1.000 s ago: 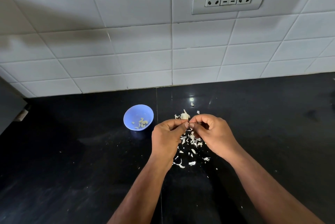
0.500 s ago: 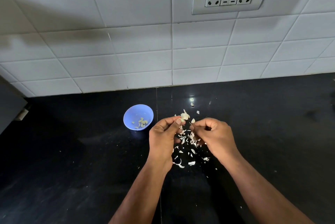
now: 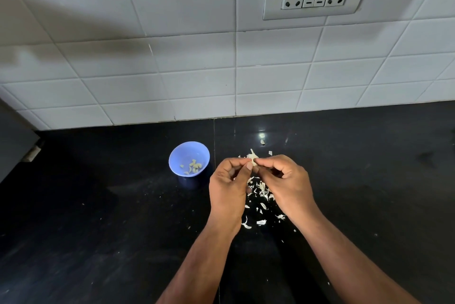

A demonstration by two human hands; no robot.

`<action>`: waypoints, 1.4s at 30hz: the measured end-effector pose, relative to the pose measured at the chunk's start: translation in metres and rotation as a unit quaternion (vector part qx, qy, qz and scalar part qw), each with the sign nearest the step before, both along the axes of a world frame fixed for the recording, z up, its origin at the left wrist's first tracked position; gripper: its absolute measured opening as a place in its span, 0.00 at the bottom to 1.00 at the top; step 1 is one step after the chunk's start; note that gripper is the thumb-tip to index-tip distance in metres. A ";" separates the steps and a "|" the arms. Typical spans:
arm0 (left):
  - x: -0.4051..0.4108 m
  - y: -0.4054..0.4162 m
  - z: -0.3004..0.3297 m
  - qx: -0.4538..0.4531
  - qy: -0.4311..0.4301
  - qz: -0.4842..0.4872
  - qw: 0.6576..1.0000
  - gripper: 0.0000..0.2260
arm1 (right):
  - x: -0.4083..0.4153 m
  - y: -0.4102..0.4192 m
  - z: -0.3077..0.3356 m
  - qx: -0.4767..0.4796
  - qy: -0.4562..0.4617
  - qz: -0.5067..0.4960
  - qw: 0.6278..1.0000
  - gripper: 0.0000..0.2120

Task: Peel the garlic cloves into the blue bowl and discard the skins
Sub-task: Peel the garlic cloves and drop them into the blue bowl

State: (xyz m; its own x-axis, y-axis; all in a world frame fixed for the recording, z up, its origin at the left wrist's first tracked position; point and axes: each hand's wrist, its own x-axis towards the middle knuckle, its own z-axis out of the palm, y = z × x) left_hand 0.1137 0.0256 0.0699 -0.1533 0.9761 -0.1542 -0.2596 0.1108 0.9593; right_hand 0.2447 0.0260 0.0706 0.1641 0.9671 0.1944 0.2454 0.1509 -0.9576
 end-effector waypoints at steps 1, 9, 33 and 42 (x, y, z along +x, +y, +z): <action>0.001 0.000 0.000 0.004 0.008 0.003 1.000 0.03 | 0.000 0.000 0.000 0.007 0.009 0.000 1.000 0.09; 0.002 -0.006 -0.005 0.011 0.071 0.041 0.997 0.03 | -0.002 0.002 0.007 -0.012 -0.018 -0.002 1.000 0.04; 0.000 -0.007 0.001 0.018 -0.049 0.021 0.998 0.04 | -0.006 -0.004 0.003 -0.026 -0.007 0.058 0.998 0.13; -0.004 -0.002 -0.001 0.027 0.145 -0.016 0.989 0.09 | -0.001 -0.001 0.008 -0.113 0.050 0.043 0.991 0.06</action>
State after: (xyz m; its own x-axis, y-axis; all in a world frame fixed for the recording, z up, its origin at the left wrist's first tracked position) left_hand 0.1094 0.0238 0.0694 -0.1526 0.9867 -0.0559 0.0307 0.0612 0.9977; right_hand 0.2438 0.0248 0.0787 0.0864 0.9954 -0.0411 0.1430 -0.0532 -0.9883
